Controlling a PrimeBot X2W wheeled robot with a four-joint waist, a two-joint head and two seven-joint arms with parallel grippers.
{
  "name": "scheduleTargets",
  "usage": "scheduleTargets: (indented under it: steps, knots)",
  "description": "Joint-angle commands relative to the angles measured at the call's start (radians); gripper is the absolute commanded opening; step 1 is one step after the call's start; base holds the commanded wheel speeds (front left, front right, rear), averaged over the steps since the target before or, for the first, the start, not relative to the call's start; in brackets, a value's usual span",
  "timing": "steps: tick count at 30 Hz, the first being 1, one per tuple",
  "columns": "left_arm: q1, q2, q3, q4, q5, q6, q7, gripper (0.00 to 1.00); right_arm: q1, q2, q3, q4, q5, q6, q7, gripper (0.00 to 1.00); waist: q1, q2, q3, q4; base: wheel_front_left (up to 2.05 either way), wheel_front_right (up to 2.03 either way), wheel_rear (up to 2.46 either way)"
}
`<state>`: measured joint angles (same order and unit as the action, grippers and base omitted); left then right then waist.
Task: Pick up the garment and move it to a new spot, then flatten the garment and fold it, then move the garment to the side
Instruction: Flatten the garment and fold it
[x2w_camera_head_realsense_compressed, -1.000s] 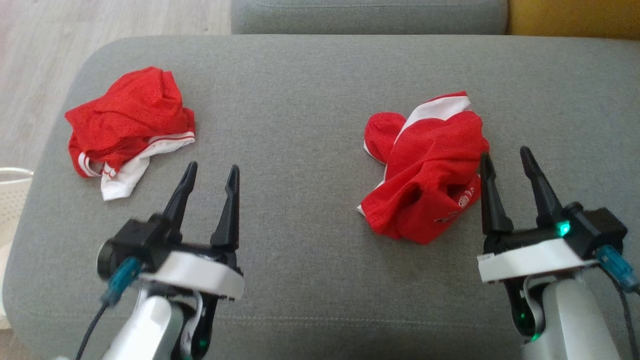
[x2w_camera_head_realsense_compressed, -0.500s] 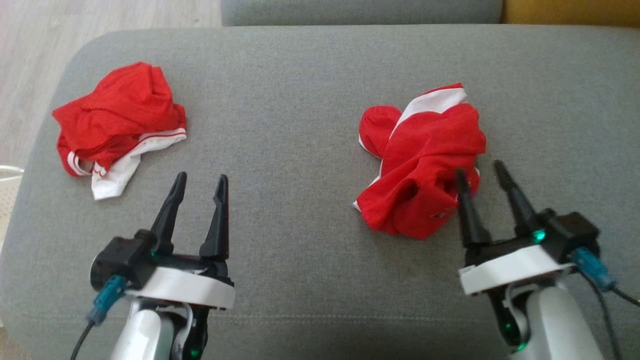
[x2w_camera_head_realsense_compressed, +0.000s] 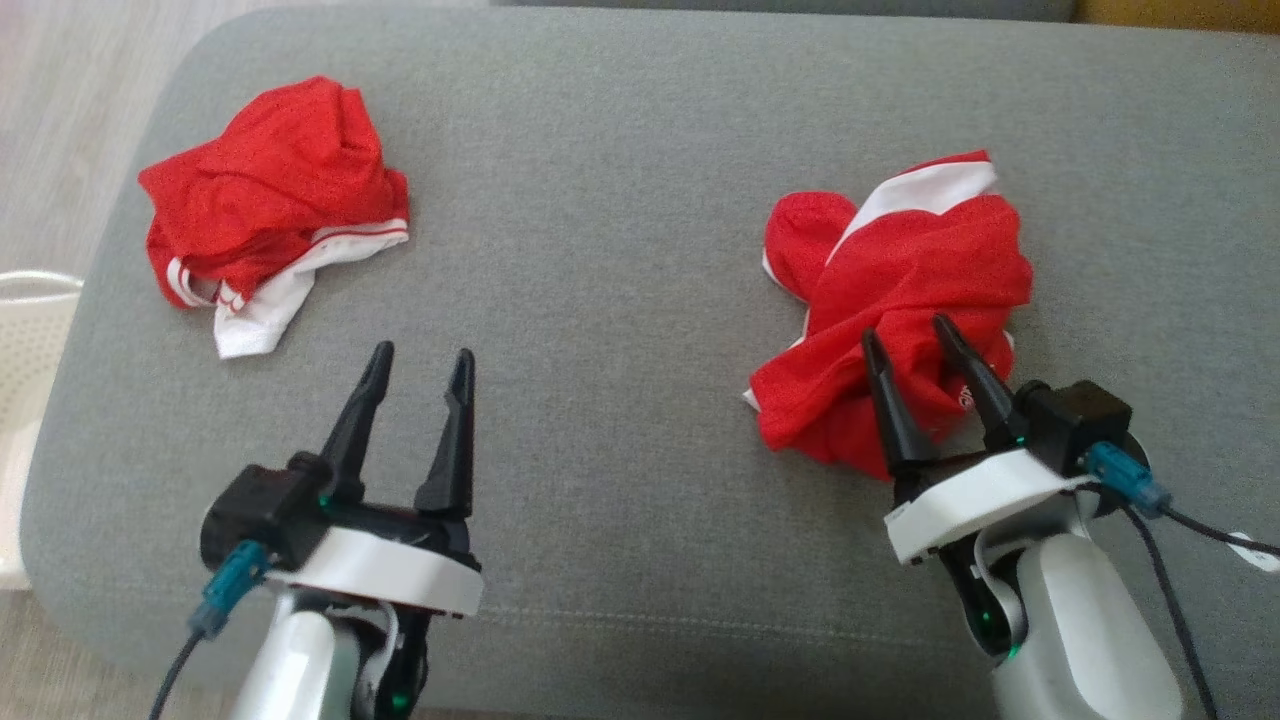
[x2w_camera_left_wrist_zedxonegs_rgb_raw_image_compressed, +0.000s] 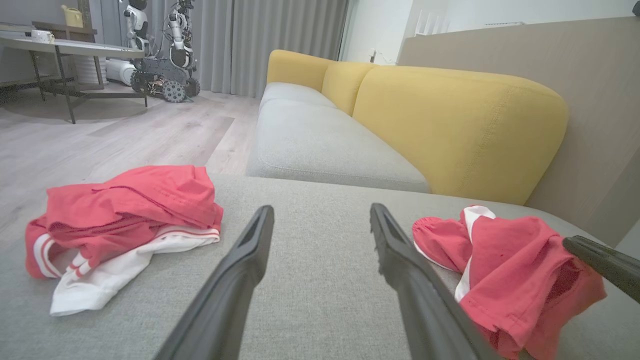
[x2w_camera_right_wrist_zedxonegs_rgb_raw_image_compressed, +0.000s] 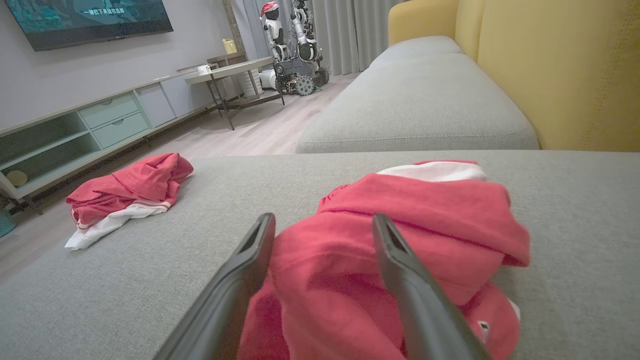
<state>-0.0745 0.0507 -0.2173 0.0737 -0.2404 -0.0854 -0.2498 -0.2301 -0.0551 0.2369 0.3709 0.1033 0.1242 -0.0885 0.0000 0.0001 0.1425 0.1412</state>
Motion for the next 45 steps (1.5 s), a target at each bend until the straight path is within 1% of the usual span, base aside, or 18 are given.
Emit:
scheduleTargets:
  steps: [1,9,10,11,14,17,20,22,26,28,31,33,35,37,42,44,45]
  knots:
    - [-0.043,0.000,0.020,-0.029,-0.007,0.008,-0.012,1.00,-0.036,0.005,0.020,-0.024,0.002,0.007,0.001,1.00,0.0000,-0.0001,0.009,0.010,0.00,0.00,0.00]
    - [-0.049,0.000,-0.018,-0.024,-0.022,0.026,-0.012,1.00,-0.050,0.005,0.014,0.027,0.007,0.007,0.037,1.00,0.0000,-0.0001,0.022,0.024,0.00,0.00,0.00]
    - [-0.050,0.000,-0.019,-0.024,-0.022,0.027,-0.012,1.00,-0.050,0.005,0.014,0.032,0.012,0.007,0.045,0.41,0.0000,-0.0001,0.023,0.023,0.00,0.00,0.00]
    - [-0.051,0.000,-0.021,-0.023,-0.023,0.029,-0.012,1.00,-0.053,0.005,0.012,0.033,0.010,0.007,0.045,0.00,0.0000,-0.0001,0.024,0.023,0.00,0.00,0.00]
    - [-0.058,0.000,-0.025,-0.019,-0.026,0.031,-0.012,1.00,-0.068,0.005,0.014,0.029,0.012,0.007,0.037,0.00,0.0000,-0.0001,0.023,0.021,0.00,0.00,0.00]
    - [-0.063,0.000,-0.029,-0.017,-0.030,0.033,-0.012,1.00,-0.093,0.005,0.046,0.009,0.027,0.007,0.018,0.00,0.0000,-0.0001,0.017,0.018,0.00,0.00,0.00]
    - [-0.061,0.000,-0.035,-0.014,-0.034,0.035,-0.012,1.00,-0.124,0.005,0.064,0.000,0.020,0.007,0.014,0.00,0.0000,-0.0001,0.004,0.016,0.00,0.00,0.00]
    - [-0.059,0.000,-0.036,-0.014,-0.039,0.036,-0.012,1.00,-0.145,0.005,0.088,-0.016,0.053,0.007,0.012,0.00,0.0000,-0.0001,-0.004,0.016,0.00,0.00,0.00]
    - [-0.051,0.000,-0.036,-0.009,-0.048,0.040,-0.012,1.00,-0.223,0.005,0.178,-0.046,0.098,0.007,0.002,0.00,0.0000,-0.0001,-0.021,0.014,0.00,0.00,0.00]
    - [-0.046,0.000,-0.036,-0.006,-0.049,0.041,-0.012,1.00,-0.274,0.005,0.210,-0.064,0.149,0.007,-0.016,0.00,0.0000,-0.0001,-0.031,0.013,0.00,0.00,0.00]
    - [-0.035,0.000,-0.032,-0.004,-0.055,0.045,-0.012,1.00,-0.350,0.005,0.225,-0.092,0.247,0.007,-0.049,0.00,0.0000,-0.0001,-0.044,0.011,0.00,0.00,0.00]
    - [-0.028,0.000,-0.030,-0.004,-0.056,0.048,-0.012,1.00,-0.388,0.005,0.208,-0.094,0.308,0.007,-0.059,0.00,0.0000,-0.0001,-0.048,0.007,0.00,0.00,0.00]
    - [-0.025,0.000,-0.029,-0.004,-0.056,0.049,-0.012,1.00,-0.401,0.000,0.196,-0.088,0.330,0.007,-0.056,0.00,0.0000,-0.0001,-0.050,0.005,0.00,0.00,0.00]
    - [-0.020,0.000,-0.029,-0.005,-0.057,0.050,-0.012,1.00,-0.408,-0.026,0.163,-0.056,0.365,0.007,-0.037,0.00,0.0000,-0.0001,-0.050,0.001,0.00,0.00,0.00]
    - [-0.021,0.000,-0.030,-0.013,-0.057,0.052,-0.012,1.00,-0.351,-0.090,0.003,0.096,0.448,0.007,0.051,0.00,0.0000,-0.0001,-0.035,-0.007,0.00,0.00,0.00]
    - [-0.025,0.000,-0.030,-0.011,-0.056,0.049,-0.012,1.00,-0.330,-0.119,-0.082,0.194,0.433,0.007,0.078,0.00,0.0000,-0.0001,-0.023,-0.013,0.00,0.00,0.00]
    - [-0.028,0.000,-0.031,-0.008,-0.053,0.047,-0.012,1.00,-0.326,-0.138,-0.140,0.256,0.396,0.007,0.079,0.42,0.0000,-0.0001,-0.017,-0.017,0.00,0.00,0.00]
